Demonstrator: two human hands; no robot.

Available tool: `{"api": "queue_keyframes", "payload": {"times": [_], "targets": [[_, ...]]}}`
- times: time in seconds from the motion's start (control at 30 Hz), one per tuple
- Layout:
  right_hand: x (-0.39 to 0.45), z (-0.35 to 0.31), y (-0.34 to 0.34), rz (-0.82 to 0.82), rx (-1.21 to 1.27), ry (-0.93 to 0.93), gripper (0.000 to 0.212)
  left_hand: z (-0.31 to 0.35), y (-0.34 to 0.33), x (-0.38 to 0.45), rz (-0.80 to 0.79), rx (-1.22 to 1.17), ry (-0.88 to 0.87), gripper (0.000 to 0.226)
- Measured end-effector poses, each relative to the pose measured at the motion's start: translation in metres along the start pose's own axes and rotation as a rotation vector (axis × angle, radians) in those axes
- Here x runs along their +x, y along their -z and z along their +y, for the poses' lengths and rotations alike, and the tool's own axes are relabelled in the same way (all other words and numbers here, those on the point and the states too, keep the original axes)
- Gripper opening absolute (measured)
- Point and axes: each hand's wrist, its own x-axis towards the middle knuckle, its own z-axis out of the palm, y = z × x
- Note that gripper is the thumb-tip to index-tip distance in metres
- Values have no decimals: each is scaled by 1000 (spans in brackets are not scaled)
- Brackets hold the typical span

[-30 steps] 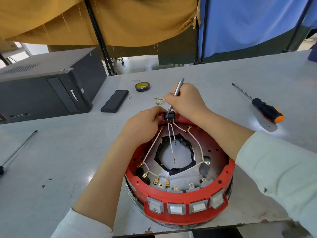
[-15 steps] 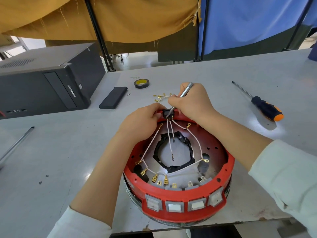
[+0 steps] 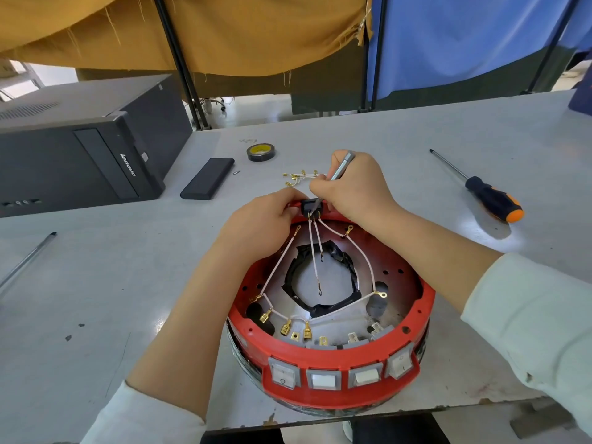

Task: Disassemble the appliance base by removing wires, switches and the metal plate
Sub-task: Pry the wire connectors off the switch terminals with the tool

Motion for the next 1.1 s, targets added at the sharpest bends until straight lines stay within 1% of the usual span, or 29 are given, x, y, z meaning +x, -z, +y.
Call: {"api": "queue_keyframes", "payload": {"times": [0.17, 0.27, 0.53, 0.67, 0.8, 0.93, 1.1], "targets": [[1, 0, 2, 45, 42, -23, 31, 0, 0, 1, -1, -8, 5, 29], [1, 0, 1, 35, 22, -26, 27, 0, -1, 0, -3, -10, 2, 29], [2, 0, 2, 59, 12, -33, 29, 0, 0, 0, 4, -10, -2, 30], [1, -1, 1, 7, -6, -19, 29, 0, 0, 1, 2, -3, -3, 30], [1, 0, 3, -21, 10, -20, 33, 0, 0, 1, -1, -7, -3, 31], [1, 0, 4, -77, 22, -30, 31, 1, 0, 0, -1, -3, 3, 31], [1, -1, 5, -93, 22, -32, 31, 2, 1, -1, -2, 5, 1, 31]]}}
